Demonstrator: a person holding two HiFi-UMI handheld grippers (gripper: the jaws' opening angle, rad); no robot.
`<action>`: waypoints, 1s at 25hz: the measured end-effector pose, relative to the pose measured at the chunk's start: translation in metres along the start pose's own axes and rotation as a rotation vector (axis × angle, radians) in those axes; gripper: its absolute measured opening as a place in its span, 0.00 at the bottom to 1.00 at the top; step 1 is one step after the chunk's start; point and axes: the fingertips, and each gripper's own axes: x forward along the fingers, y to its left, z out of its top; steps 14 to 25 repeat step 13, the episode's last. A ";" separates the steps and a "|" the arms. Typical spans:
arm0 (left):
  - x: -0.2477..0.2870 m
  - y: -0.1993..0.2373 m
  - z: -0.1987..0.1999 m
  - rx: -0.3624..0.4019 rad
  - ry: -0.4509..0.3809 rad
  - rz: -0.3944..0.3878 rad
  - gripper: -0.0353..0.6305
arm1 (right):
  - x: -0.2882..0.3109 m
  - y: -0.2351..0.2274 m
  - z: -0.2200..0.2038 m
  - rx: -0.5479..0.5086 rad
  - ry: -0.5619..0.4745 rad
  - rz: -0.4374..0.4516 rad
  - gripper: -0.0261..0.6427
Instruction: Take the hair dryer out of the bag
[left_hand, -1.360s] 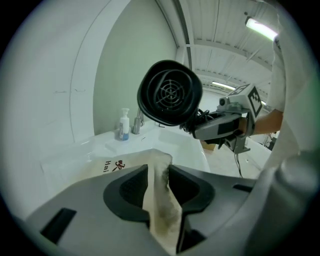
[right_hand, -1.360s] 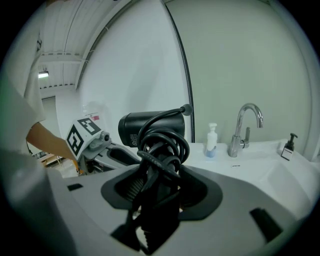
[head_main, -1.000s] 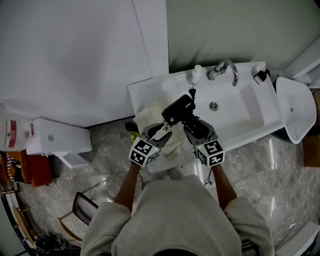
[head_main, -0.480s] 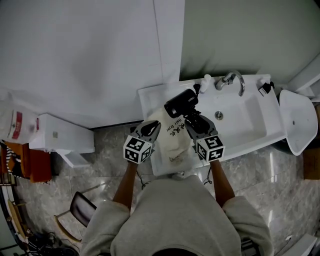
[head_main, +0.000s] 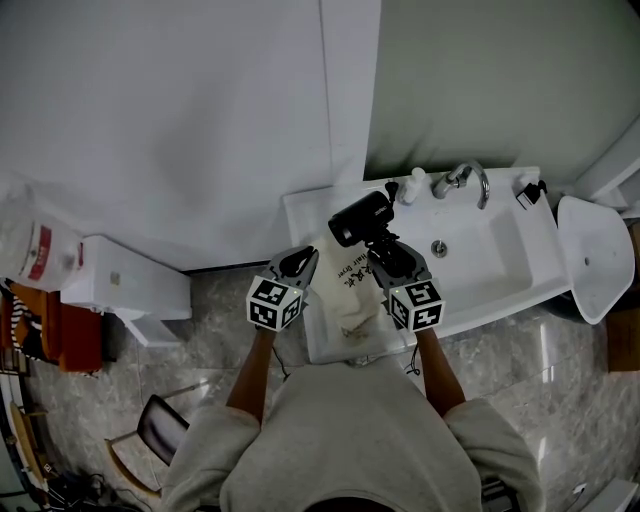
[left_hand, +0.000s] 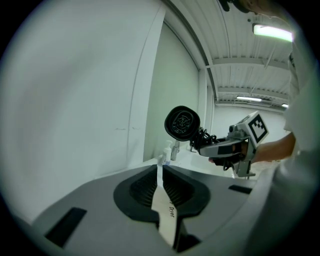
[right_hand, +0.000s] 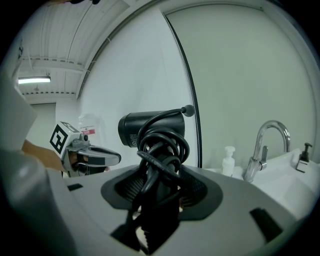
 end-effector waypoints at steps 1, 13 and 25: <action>0.000 0.001 0.000 -0.001 -0.001 0.001 0.10 | 0.000 0.000 0.000 0.003 -0.001 -0.003 0.35; 0.002 -0.001 0.002 0.011 0.004 0.001 0.10 | -0.004 -0.003 0.000 0.007 -0.009 -0.012 0.35; 0.002 -0.001 0.002 0.011 0.004 0.001 0.10 | -0.004 -0.003 0.000 0.007 -0.009 -0.012 0.35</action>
